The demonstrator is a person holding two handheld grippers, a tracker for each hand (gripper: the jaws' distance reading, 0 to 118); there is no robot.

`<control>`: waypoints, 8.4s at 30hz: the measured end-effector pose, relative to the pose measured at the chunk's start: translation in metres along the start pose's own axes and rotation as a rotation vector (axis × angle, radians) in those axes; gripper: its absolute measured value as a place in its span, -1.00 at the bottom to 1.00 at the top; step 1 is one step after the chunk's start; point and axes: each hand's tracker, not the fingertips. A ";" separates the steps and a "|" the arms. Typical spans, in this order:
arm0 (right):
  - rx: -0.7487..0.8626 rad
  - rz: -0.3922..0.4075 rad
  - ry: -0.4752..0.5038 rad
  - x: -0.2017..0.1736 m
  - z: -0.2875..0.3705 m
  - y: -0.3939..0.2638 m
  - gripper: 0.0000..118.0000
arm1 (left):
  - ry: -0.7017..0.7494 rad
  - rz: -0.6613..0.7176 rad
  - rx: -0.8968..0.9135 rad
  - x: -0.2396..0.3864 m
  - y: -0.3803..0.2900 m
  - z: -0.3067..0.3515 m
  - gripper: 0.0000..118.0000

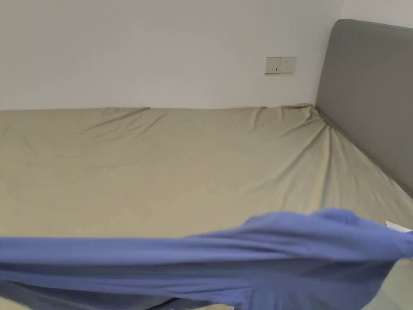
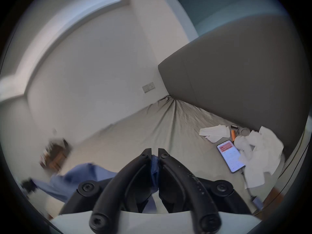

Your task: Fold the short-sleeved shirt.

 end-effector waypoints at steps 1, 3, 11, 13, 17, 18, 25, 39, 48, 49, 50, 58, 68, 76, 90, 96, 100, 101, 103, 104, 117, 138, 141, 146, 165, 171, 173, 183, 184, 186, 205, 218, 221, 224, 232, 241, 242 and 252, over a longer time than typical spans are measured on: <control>-0.001 -0.032 0.027 -0.002 0.003 0.006 -0.89 | -0.010 0.027 0.018 0.001 0.008 0.000 -0.99; 0.016 -0.036 0.041 -0.011 0.004 0.017 -0.89 | -0.014 -0.002 0.051 0.013 0.019 -0.002 -0.99; 0.094 0.143 0.016 -0.054 -0.085 0.039 -0.90 | -0.045 -0.130 0.045 0.063 0.028 -0.096 -0.99; 0.097 0.162 0.003 -0.064 -0.118 0.046 -0.90 | -0.059 -0.112 0.030 0.070 0.030 -0.129 -0.99; 0.135 0.181 -0.011 -0.081 -0.179 0.071 -0.90 | -0.101 -0.096 0.007 0.083 0.043 -0.192 -0.99; 0.139 0.199 -0.020 -0.088 -0.193 0.080 -0.90 | -0.097 -0.099 0.015 0.088 0.047 -0.204 -0.99; 0.236 0.269 -0.075 -0.123 -0.269 0.143 -0.90 | -0.145 -0.193 0.032 0.141 0.083 -0.274 -0.99; 0.203 0.408 -0.133 -0.147 -0.300 0.136 -0.90 | -0.135 -0.239 -0.007 0.154 0.070 -0.323 -1.00; 0.101 0.385 -0.090 -0.095 -0.270 0.080 -0.90 | -0.109 -0.271 -0.130 0.102 0.006 -0.297 -1.00; 0.096 0.385 -0.082 -0.090 -0.260 0.075 -0.90 | -0.115 -0.274 -0.123 0.097 0.001 -0.289 -1.00; 0.102 0.382 -0.068 -0.085 -0.253 0.070 -0.90 | -0.113 -0.309 -0.130 0.094 -0.002 -0.283 -1.00; 0.032 0.383 -0.042 -0.049 -0.167 0.021 -0.90 | -0.133 -0.374 -0.142 0.057 -0.035 -0.185 -1.00; -0.135 0.423 -0.124 -0.011 -0.028 -0.074 -0.90 | -0.042 -0.403 -0.264 0.001 -0.097 -0.057 -1.00; -0.396 0.410 -0.233 0.042 0.021 -0.152 -0.90 | 0.103 -0.302 -0.476 -0.075 -0.160 -0.004 -1.00; -0.472 0.318 -0.254 0.053 0.016 -0.148 0.94 | 0.066 -0.193 -0.533 -0.083 -0.170 0.001 0.91; -0.182 0.318 -0.128 0.015 0.052 -0.094 0.54 | -0.052 -0.195 -0.284 -0.043 -0.115 0.029 0.80; -0.095 0.333 -0.165 -0.002 0.057 -0.095 -0.99 | -0.085 -0.274 -0.299 -0.022 -0.112 0.030 -1.00; -0.102 0.325 -0.146 0.000 0.057 -0.097 -0.99 | -0.080 -0.287 -0.285 -0.022 -0.112 0.026 -1.00; -0.100 0.293 -0.135 0.001 0.059 -0.100 -1.00 | -0.118 -0.268 -0.358 -0.025 -0.119 0.004 -1.00; -0.093 0.276 -0.137 0.003 0.059 -0.103 -1.00 | -0.141 -0.238 -0.354 -0.024 -0.119 -0.010 -1.00; -0.183 0.293 -0.228 0.011 0.010 -0.115 -1.00 | -0.085 -0.096 -0.546 0.059 -0.117 -0.379 -1.00; -0.261 0.311 -0.214 0.027 -0.038 -0.130 -1.00 | -0.170 -0.598 -0.846 0.089 -0.185 -0.407 -0.96; -0.264 0.315 -0.184 0.025 -0.065 -0.125 -1.00 | -0.182 -0.640 -0.815 0.090 -0.172 -0.394 -0.96; -0.282 0.301 -0.110 0.023 -0.157 -0.105 -1.00 | -0.227 -0.555 -0.770 0.083 -0.153 -0.371 -0.96; -0.613 0.405 -0.043 0.016 -0.323 -0.146 -0.95 | -0.190 -0.489 -0.775 0.054 -0.143 -0.355 -0.96; -0.447 0.459 -0.061 -0.002 -0.252 -0.135 -0.96 | -0.202 -0.459 -0.705 0.050 -0.138 -0.319 -0.96; -0.329 0.360 -0.032 -0.010 -0.216 -0.118 -0.96 | -0.218 -0.428 -0.623 0.051 -0.124 -0.290 -0.96; 0.105 0.361 -0.018 -0.079 -0.095 -0.061 -0.97 | -0.161 -0.262 -0.275 0.069 -0.052 -0.153 -0.96; 0.139 0.394 -0.031 -0.086 -0.097 -0.057 -0.97 | -0.135 -0.281 -0.249 0.073 -0.048 -0.152 -0.96; 0.150 0.370 0.006 -0.095 -0.103 -0.045 -0.97 | -0.142 -0.284 -0.192 0.081 -0.041 -0.154 -0.96; 0.326 0.376 0.063 -0.208 -0.259 0.119 -0.97 | -0.149 -0.318 0.114 0.181 0.089 -0.273 -0.96; 0.361 0.494 -0.046 -0.259 -0.301 0.162 -0.97 | -0.105 -0.353 0.123 0.219 0.110 -0.333 -0.96; 0.361 0.489 -0.040 -0.259 -0.310 0.178 -0.97 | -0.092 -0.383 0.119 0.224 0.112 -0.343 -0.96; 0.384 0.450 -0.047 -0.259 -0.313 0.186 -0.97 | -0.109 -0.337 0.108 0.227 0.114 -0.345 -0.96; 0.323 0.343 0.073 -0.221 -0.295 0.165 -0.97 | -0.155 -0.337 0.069 0.211 0.097 -0.324 -0.96; 0.125 0.390 0.125 -0.127 -0.186 0.067 -0.97 | -0.220 -0.388 -0.049 0.132 0.022 -0.228 -0.96; 0.078 0.391 0.156 -0.118 -0.177 0.057 -0.97 | -0.220 -0.396 -0.057 0.122 0.011 -0.216 -0.96; -0.158 0.469 0.046 -0.047 -0.032 -0.070 -0.97 | -0.123 -0.456 -0.239 0.040 -0.093 -0.082 -0.96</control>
